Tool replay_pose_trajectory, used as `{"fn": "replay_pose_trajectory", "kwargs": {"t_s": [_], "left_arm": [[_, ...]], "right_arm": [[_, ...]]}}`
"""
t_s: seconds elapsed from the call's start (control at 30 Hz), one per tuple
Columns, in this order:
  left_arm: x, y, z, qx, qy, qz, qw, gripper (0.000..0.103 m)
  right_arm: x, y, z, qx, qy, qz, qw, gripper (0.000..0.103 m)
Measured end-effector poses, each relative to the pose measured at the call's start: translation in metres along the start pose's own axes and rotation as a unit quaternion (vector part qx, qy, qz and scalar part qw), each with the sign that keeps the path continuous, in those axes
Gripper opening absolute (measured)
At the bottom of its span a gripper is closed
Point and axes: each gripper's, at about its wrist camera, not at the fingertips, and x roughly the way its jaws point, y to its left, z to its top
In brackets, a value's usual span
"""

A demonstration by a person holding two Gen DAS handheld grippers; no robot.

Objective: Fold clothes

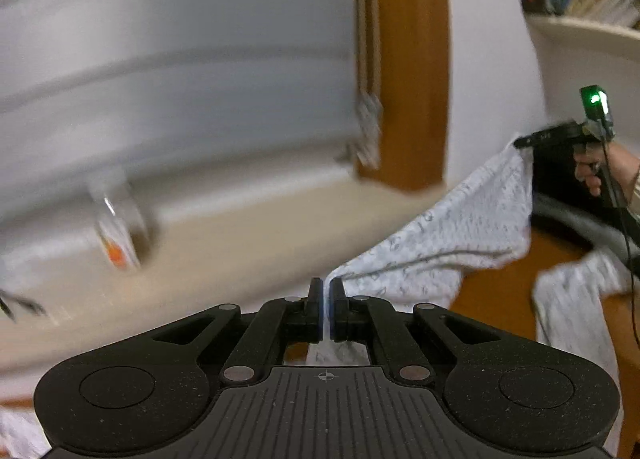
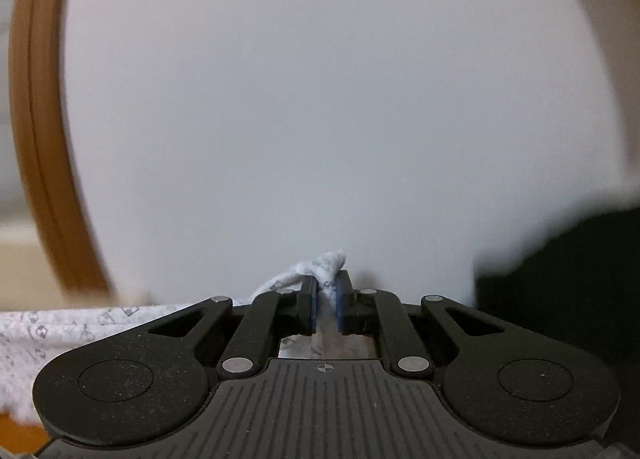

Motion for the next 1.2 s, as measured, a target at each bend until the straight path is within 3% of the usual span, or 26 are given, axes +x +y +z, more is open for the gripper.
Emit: {"fn": "replay_pose_trajectory", "kwargs": {"t_s": [0.1, 0.2, 0.27, 0.33, 0.37, 0.43, 0.47, 0.6, 0.7, 0.8, 0.93, 1.2], "left_arm": [[-0.012, -0.001, 0.025, 0.007, -0.022, 0.012, 0.9996, 0.003], [-0.019, -0.026, 0.022, 0.022, -0.020, -0.022, 0.9993, 0.003], [-0.021, -0.044, 0.014, 0.030, -0.010, -0.051, 0.9982, 0.003], [-0.008, -0.065, -0.007, 0.031, 0.027, -0.089, 0.9952, 0.003], [0.000, -0.075, -0.018, 0.031, 0.049, -0.108, 0.9924, 0.004], [0.019, -0.095, -0.044, 0.032, 0.095, -0.133, 0.9860, 0.004], [0.026, -0.102, -0.053, 0.033, 0.109, -0.140, 0.9836, 0.007], [0.033, -0.101, -0.067, 0.021, 0.114, -0.134, 0.9842, 0.010], [0.032, -0.084, -0.075, 0.003, 0.118, -0.116, 0.9862, 0.015], [0.026, -0.060, -0.093, -0.022, 0.125, -0.100, 0.9869, 0.015], [0.012, -0.036, -0.112, -0.042, 0.116, -0.090, 0.9883, 0.016], [-0.007, -0.026, -0.128, -0.051, 0.109, -0.087, 0.9889, 0.017]], "right_arm": [[-0.002, 0.004, 0.032, -0.003, -0.051, -0.011, 0.999, 0.010], [-0.003, 0.008, 0.064, -0.006, -0.102, -0.022, 0.995, 0.010], [-0.013, -0.007, 0.046, -0.015, -0.082, -0.041, 0.996, 0.010], [-0.009, -0.025, 0.016, -0.017, 0.000, -0.049, 0.999, 0.013], [-0.006, -0.033, -0.003, -0.018, 0.040, -0.052, 0.998, 0.018], [-0.007, -0.040, -0.032, -0.017, 0.080, -0.057, 0.995, 0.031], [-0.008, -0.042, -0.046, -0.016, 0.097, -0.059, 0.993, 0.032], [-0.026, -0.026, -0.076, 0.003, 0.107, 0.000, 0.994, 0.037], [-0.034, -0.001, -0.098, 0.000, 0.122, 0.064, 0.991, 0.040], [-0.038, 0.025, -0.120, -0.005, 0.135, 0.094, 0.986, 0.040], [-0.039, 0.042, -0.142, -0.023, 0.152, 0.087, 0.984, 0.040], [-0.089, 0.019, -0.171, -0.012, 0.139, 0.051, 0.989, 0.040]]}}
